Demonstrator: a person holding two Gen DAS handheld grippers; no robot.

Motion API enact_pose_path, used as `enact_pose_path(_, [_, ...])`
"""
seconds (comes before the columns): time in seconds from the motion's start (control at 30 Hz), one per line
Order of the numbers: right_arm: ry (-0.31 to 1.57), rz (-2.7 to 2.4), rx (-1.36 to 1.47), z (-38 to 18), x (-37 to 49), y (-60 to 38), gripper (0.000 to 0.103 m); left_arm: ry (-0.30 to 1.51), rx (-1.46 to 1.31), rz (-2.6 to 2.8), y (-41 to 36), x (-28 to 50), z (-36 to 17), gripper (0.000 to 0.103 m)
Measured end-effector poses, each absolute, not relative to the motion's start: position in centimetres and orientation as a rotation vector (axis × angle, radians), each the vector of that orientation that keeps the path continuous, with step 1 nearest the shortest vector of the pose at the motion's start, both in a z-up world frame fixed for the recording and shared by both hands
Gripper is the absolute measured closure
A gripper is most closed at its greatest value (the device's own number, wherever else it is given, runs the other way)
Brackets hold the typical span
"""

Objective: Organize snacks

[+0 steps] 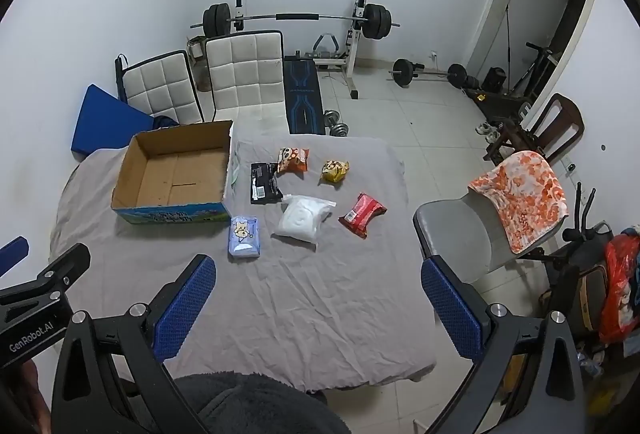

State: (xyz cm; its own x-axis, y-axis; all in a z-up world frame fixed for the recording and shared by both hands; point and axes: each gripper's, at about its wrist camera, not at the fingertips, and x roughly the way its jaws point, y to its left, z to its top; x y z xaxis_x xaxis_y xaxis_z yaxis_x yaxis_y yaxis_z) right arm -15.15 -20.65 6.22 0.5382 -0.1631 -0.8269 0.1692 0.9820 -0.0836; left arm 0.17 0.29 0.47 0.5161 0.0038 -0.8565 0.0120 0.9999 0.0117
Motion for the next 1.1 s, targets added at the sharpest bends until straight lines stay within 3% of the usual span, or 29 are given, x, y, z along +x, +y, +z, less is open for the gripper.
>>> enact_pose_path(1.1, [0.971,-0.192,0.007,6.4,-14.6,-20.1,0.0,1.015,0.009,0.005,0.5,0.7,0.8,0.0])
